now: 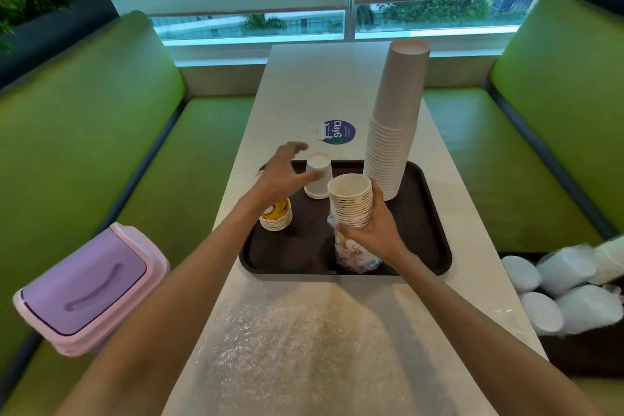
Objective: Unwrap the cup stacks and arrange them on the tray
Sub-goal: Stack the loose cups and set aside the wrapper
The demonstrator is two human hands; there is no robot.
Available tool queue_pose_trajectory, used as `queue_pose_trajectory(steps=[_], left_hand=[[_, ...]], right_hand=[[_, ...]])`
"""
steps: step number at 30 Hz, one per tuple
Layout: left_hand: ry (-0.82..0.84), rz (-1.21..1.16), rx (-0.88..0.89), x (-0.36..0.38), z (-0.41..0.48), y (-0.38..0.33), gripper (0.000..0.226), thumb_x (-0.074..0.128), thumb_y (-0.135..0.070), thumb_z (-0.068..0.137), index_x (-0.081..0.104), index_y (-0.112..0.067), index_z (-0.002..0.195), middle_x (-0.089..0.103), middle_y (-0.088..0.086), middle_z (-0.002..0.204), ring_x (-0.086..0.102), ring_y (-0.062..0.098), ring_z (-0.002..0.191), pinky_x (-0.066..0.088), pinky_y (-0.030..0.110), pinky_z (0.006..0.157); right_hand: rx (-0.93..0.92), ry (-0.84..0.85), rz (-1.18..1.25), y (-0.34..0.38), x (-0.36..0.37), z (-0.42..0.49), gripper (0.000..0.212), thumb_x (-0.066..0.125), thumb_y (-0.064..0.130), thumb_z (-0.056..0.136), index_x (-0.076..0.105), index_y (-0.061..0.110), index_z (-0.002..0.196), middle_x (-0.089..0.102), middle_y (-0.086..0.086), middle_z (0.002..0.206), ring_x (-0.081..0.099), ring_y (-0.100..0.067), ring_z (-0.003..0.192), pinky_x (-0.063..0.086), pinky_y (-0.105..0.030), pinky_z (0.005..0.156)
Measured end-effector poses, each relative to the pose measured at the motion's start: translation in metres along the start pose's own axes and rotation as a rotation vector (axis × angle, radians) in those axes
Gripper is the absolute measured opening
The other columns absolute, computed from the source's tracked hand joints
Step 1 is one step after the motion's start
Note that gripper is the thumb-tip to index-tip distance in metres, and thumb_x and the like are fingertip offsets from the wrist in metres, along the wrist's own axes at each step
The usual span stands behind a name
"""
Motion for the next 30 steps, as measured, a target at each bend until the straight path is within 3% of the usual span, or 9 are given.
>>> queue_pose_trajectory(steps=[5, 9, 11, 20, 23, 28, 30], left_hand=[[0.323, 0.074, 0.001, 0.049, -0.003, -0.034, 0.075, 0.073, -0.04, 0.08, 0.04, -0.015, 0.141, 0.036, 0.006, 0.148, 0.038, 0.022, 0.134, 0.034, 0.036, 0.107], [0.429, 0.137, -0.031, 0.068, 0.0, -0.038, 0.078, 0.075, -0.04, 0.078, 0.038, -0.017, 0.143, 0.038, 0.005, 0.148, 0.039, 0.024, 0.134, 0.037, 0.037, 0.107], [0.437, 0.163, -0.038, 0.07, 0.001, -0.038, 0.077, 0.075, -0.037, 0.077, 0.039, -0.017, 0.143, 0.041, 0.004, 0.146, 0.042, 0.024, 0.131, 0.039, 0.037, 0.105], [0.374, 0.238, 0.0, 0.063, 0.003, -0.045, 0.072, 0.074, -0.045, 0.077, 0.047, -0.015, 0.138, 0.049, 0.005, 0.139, 0.05, 0.023, 0.123, 0.044, 0.029, 0.091], [0.315, 0.276, 0.027, 0.055, 0.003, -0.052, 0.071, 0.071, -0.048, 0.079, 0.048, -0.014, 0.136, 0.048, 0.008, 0.138, 0.049, 0.025, 0.122, 0.044, 0.03, 0.089], [0.165, 0.136, 0.04, 0.017, 0.005, -0.062, 0.058, 0.072, -0.042, 0.08, 0.055, -0.008, 0.125, 0.057, 0.006, 0.116, 0.052, 0.015, 0.098, 0.044, 0.019, 0.07], [0.221, 0.099, -0.032, 0.006, 0.003, -0.054, 0.06, 0.072, -0.039, 0.08, 0.051, -0.008, 0.127, 0.055, 0.003, 0.112, 0.054, 0.017, 0.099, 0.046, 0.024, 0.077]], right_hand=[[-0.008, 0.012, 0.024, 0.001, 0.001, -0.003, 0.096, 0.083, 0.036, 0.071, 0.016, 0.04, 0.139, 0.042, 0.01, 0.137, 0.044, -0.007, 0.125, 0.042, -0.032, 0.102], [0.025, 0.029, 0.041, -0.004, 0.003, -0.002, 0.1, 0.083, 0.036, 0.071, 0.018, 0.034, 0.146, 0.042, 0.001, 0.145, 0.043, -0.017, 0.132, 0.041, -0.043, 0.108], [0.026, 0.033, 0.042, -0.005, 0.004, -0.002, 0.1, 0.083, 0.036, 0.07, 0.018, 0.034, 0.147, 0.042, 0.001, 0.145, 0.044, -0.018, 0.132, 0.041, -0.044, 0.108], [0.011, 0.03, 0.03, -0.006, 0.003, -0.003, 0.096, 0.084, 0.032, 0.072, 0.017, 0.045, 0.139, 0.042, 0.016, 0.134, 0.044, -0.005, 0.121, 0.04, -0.025, 0.099], [-0.014, 0.031, 0.036, -0.006, 0.001, -0.004, 0.094, 0.083, 0.032, 0.072, 0.019, 0.046, 0.139, 0.046, 0.013, 0.134, 0.049, -0.005, 0.121, 0.043, -0.023, 0.097], [-0.019, 0.021, 0.028, -0.004, -0.005, -0.003, 0.087, 0.083, 0.034, 0.072, 0.024, 0.045, 0.135, 0.046, 0.024, 0.125, 0.049, 0.009, 0.115, 0.043, -0.017, 0.093], [-0.024, 0.008, 0.028, -0.004, -0.007, -0.003, 0.088, 0.083, 0.033, 0.071, 0.024, 0.04, 0.136, 0.047, 0.021, 0.127, 0.049, 0.009, 0.116, 0.043, -0.016, 0.093]])
Point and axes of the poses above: each hand's wrist, its own z-axis towards the middle knuckle, its own x-axis out of the palm, y = z × x, the point moved 7 cm from there along z, towards the middle knuckle
